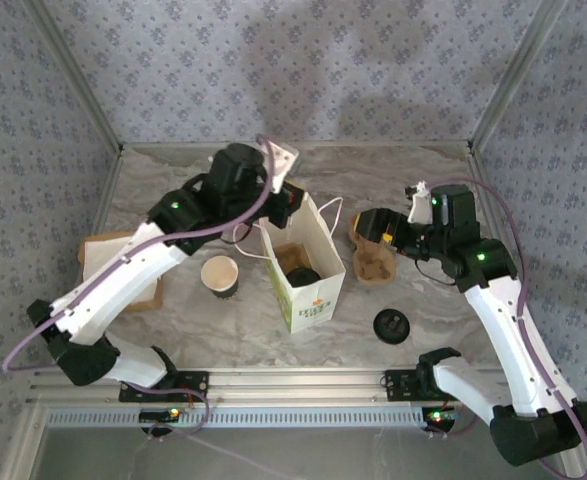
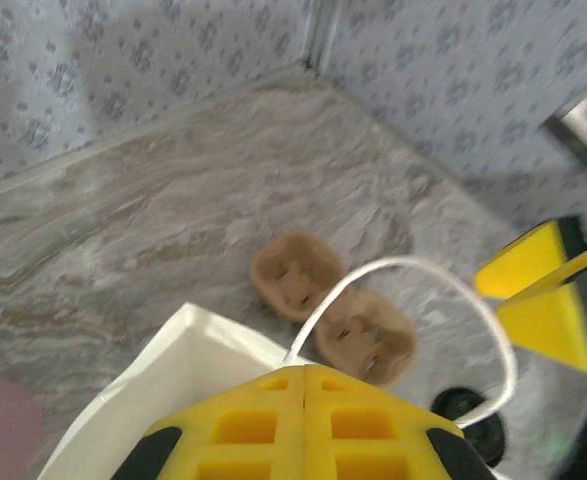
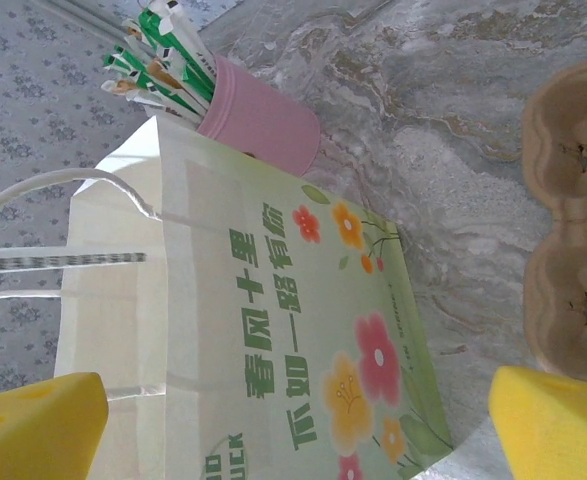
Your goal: Pack the takeout coffee
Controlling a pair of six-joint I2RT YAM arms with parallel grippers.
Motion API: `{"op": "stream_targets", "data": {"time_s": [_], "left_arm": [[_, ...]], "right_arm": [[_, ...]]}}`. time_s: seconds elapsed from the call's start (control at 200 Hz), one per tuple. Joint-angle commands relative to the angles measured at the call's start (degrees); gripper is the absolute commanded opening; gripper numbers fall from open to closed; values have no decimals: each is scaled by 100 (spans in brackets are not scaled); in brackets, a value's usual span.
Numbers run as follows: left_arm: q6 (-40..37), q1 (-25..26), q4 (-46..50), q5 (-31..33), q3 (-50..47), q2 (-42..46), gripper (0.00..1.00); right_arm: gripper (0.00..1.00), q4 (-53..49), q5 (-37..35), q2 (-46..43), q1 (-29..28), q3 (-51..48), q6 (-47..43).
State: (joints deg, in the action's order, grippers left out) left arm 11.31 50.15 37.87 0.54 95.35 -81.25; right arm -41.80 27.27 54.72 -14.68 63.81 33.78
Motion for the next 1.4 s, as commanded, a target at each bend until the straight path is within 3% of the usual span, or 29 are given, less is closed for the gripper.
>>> {"op": "stream_targets", "data": {"time_s": [0.0,0.15,0.864,1.394], "left_arm": [[-328,229,283,967,-47,-187,0],[-393,409,314,1542,-229,-471,0],[-10,347,133,2041,-621,-885,0],[177,294,370,2028,-190,-900,30]], "right_arm": [[100,-75,103,-110,85,-87,-110],[100,-27,181,-132,153,-184,-113],[100,87,385,-169,307,-347,-96],[100,155,401,-101,316,-257,-47]]}}
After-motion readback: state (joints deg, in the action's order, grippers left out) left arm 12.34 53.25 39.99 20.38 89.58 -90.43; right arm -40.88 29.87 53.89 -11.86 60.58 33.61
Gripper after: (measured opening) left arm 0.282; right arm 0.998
